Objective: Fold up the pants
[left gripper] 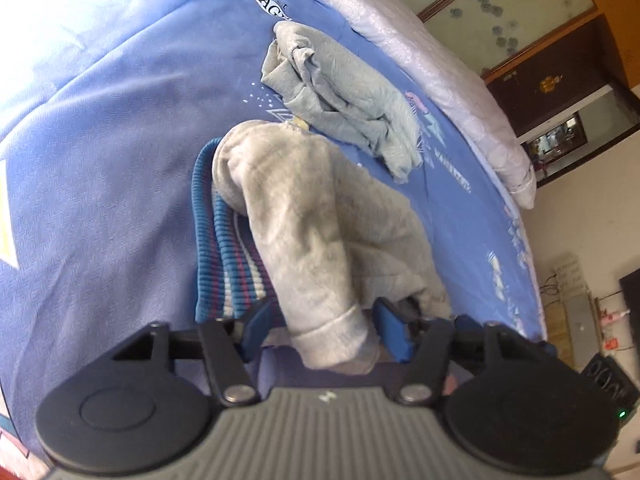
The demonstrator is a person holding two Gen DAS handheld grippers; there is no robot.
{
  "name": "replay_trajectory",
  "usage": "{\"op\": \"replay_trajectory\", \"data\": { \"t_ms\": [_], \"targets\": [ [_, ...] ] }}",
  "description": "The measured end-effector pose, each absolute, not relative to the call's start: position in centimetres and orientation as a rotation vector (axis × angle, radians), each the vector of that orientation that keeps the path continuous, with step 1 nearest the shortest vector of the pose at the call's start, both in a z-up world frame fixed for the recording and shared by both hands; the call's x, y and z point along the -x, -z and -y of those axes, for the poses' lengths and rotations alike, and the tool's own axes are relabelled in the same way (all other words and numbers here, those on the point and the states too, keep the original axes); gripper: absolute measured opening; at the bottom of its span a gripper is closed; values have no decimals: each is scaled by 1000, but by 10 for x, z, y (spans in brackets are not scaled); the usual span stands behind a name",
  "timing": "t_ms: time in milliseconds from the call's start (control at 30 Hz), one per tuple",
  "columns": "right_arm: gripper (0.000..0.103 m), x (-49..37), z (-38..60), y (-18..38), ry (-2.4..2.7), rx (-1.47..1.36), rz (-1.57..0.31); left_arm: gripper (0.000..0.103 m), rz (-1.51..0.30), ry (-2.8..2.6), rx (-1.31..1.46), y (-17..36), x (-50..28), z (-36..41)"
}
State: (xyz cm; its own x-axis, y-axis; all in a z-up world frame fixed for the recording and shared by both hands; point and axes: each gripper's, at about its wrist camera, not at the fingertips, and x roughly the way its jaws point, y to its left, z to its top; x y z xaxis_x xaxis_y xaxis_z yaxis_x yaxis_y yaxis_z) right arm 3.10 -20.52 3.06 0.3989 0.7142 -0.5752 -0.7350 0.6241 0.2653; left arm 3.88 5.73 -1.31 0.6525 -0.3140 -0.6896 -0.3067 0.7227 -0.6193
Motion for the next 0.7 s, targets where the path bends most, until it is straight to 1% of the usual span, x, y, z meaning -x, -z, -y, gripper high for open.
{"op": "replay_trajectory", "data": {
  "t_ms": [33, 67, 100, 133, 200, 267, 300, 333, 400, 433, 467, 500, 533, 600, 667, 700],
  "targets": [
    [58, -30, 200, -30, -924, 55, -700, 26, -880, 12, 782, 13, -38, -56],
    [58, -28, 193, -30, -929, 97, -685, 25, -872, 10, 775, 10, -36, -56],
    [54, -26, 183, -28, -925, 156, -663, 21, -861, 14, 765, 7, -34, -57],
    [34, -24, 174, -25, -927, 220, -645, 20, -852, 22, 753, 2, -32, -58],
    [7, -24, 161, -19, -921, 290, -650, 19, -835, 42, 738, -6, -27, -63],
    [6, -25, 165, -23, -932, 234, -651, 19, -826, 43, 704, -13, -23, -66],
    [3, -21, 169, -27, -948, 221, -633, 19, -826, 33, 673, -14, -20, -67],
    [3, -16, 171, -30, -968, 226, -619, 19, -833, 24, 653, -13, -18, -69],
    [3, -7, 173, -24, -999, 259, -638, 19, -868, 7, 666, 2, -13, -77],
    [3, -4, 172, -17, -1003, 280, -661, 22, -895, -9, 692, 14, -13, -82],
    [3, -2, 170, -7, -999, 308, -682, 28, -920, -30, 728, 27, -13, -87],
    [2, -3, 168, 1, -992, 321, -708, 43, -932, -51, 769, 36, -11, -91],
    [2, -7, 166, 9, -986, 316, -760, 53, -924, -77, 797, 40, -7, -94],
    [2, -17, 166, 22, -983, 288, -876, 54, -895, -84, 804, 36, 2, -96],
    [4, -19, 176, 16, -998, 239, -878, 54, -859, -95, 804, 25, 13, -98],
    [7, -17, 184, 5, -1025, 198, -849, 54, -830, -94, 804, 17, 18, -99]
  ]
}}
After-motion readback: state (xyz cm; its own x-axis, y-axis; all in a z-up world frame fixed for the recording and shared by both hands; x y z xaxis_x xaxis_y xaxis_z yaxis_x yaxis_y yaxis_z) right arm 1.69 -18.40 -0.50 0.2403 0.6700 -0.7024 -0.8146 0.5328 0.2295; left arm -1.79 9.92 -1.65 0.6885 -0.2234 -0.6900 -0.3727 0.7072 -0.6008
